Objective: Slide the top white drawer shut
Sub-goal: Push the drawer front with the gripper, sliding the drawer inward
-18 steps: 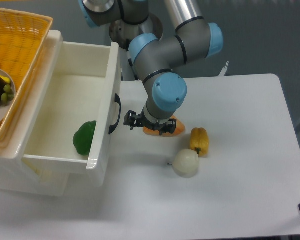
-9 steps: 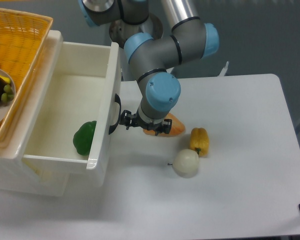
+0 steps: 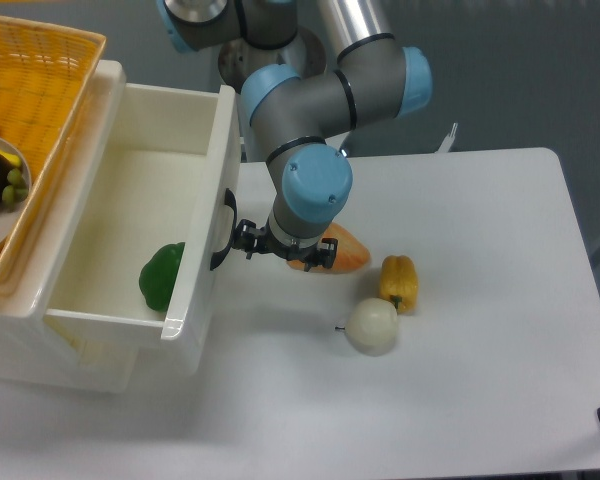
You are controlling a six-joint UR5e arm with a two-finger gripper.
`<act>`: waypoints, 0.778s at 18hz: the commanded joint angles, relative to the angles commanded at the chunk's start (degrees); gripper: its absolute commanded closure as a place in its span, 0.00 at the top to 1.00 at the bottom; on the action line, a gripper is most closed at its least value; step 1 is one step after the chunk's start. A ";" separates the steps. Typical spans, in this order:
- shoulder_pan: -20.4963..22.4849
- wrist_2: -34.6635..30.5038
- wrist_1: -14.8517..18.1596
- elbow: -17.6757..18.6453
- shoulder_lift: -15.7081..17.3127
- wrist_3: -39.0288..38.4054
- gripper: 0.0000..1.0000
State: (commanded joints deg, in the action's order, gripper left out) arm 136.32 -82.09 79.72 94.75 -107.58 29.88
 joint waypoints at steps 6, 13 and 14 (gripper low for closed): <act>-0.97 0.00 -0.09 -0.18 0.53 -0.70 1.00; -2.37 0.00 -0.09 -0.26 0.44 -1.84 1.00; -2.55 0.00 -0.09 -0.26 0.53 -1.93 1.00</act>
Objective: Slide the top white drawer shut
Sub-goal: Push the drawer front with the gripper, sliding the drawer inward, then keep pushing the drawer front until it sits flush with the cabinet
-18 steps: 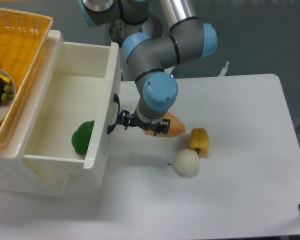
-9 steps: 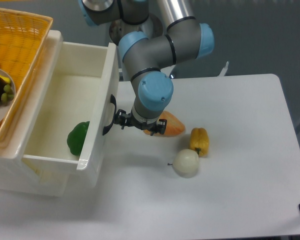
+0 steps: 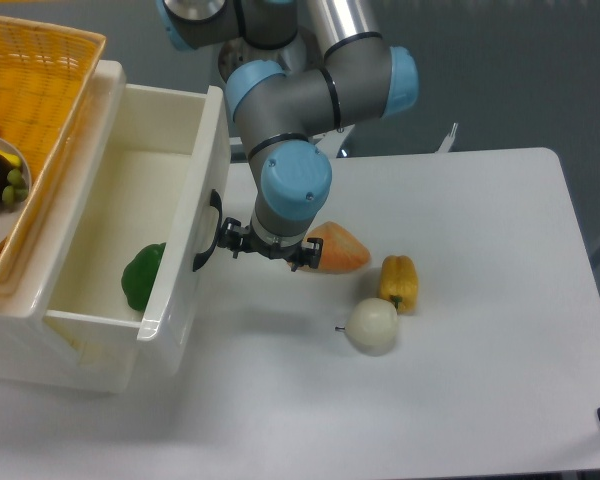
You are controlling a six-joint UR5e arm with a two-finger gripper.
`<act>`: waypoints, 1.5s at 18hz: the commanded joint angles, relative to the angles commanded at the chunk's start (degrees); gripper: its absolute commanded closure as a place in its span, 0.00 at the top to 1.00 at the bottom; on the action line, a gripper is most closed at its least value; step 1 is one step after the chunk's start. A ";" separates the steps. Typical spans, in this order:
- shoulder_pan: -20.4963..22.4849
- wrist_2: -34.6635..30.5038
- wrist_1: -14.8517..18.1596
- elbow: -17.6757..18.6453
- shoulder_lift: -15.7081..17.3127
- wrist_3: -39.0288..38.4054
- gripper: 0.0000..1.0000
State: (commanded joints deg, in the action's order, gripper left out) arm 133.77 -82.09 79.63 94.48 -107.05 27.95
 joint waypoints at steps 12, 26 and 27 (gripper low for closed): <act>-2.81 0.00 0.00 -0.26 0.44 -2.46 1.00; -6.68 0.00 0.00 -0.26 0.79 -4.39 1.00; -7.29 0.00 0.00 -0.26 0.79 -4.92 1.00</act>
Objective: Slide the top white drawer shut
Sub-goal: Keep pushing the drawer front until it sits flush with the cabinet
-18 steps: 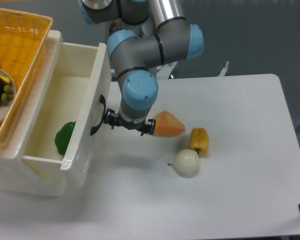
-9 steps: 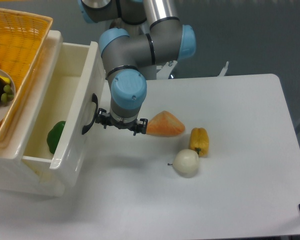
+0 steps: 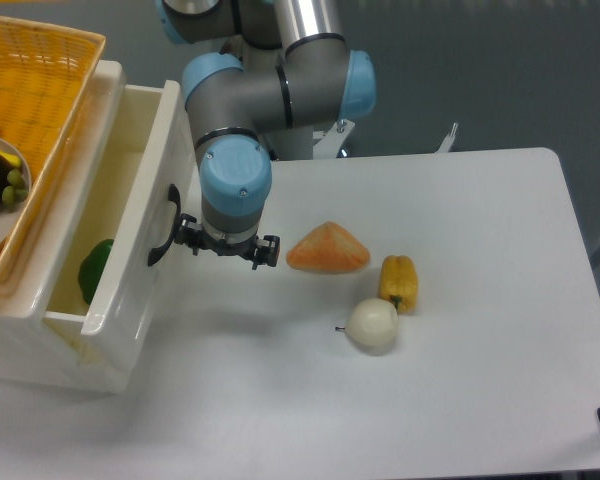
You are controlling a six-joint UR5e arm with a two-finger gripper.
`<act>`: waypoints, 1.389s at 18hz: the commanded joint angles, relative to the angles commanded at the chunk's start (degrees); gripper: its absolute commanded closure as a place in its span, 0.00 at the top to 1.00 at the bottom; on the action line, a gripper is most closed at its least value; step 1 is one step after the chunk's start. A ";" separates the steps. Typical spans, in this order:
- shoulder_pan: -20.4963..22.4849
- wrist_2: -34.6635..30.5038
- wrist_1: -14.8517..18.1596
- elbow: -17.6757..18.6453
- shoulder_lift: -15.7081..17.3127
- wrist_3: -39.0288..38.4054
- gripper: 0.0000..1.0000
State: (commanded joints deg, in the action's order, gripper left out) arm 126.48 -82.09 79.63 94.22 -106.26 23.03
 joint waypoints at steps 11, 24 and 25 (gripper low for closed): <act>-2.64 -0.18 0.00 -0.26 0.35 -1.50 1.00; -2.82 -0.09 0.09 -0.26 0.96 -1.59 1.00; -2.82 -0.09 0.09 -0.18 1.05 -1.59 1.00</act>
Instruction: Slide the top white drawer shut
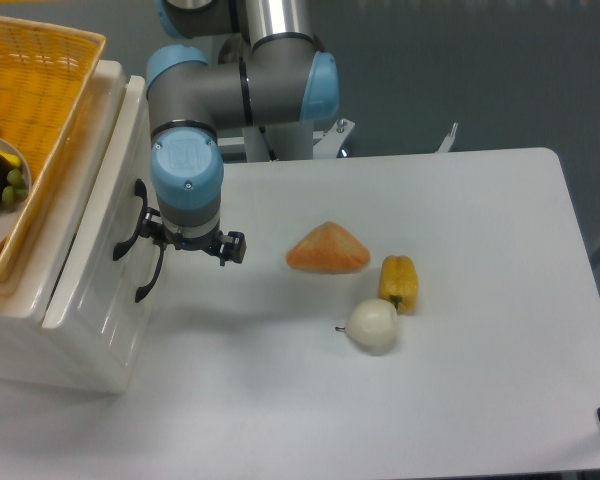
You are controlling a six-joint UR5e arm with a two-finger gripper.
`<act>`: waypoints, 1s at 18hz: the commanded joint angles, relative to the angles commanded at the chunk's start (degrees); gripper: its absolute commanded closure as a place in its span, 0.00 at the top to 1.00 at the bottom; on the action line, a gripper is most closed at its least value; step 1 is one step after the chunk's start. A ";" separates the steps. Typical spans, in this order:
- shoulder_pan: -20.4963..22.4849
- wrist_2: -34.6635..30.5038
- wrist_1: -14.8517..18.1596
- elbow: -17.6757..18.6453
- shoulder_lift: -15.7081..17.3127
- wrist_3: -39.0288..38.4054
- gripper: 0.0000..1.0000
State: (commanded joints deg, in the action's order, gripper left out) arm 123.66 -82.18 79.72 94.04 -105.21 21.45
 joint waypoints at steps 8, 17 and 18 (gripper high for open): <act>1.49 -0.88 -0.09 0.18 -0.26 0.88 1.00; 8.43 -5.44 -0.62 -2.28 0.18 16.23 1.00; 9.66 -5.54 -0.70 -2.37 0.26 17.83 1.00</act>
State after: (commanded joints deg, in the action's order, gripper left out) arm 133.32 -87.71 79.01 91.67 -104.94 39.27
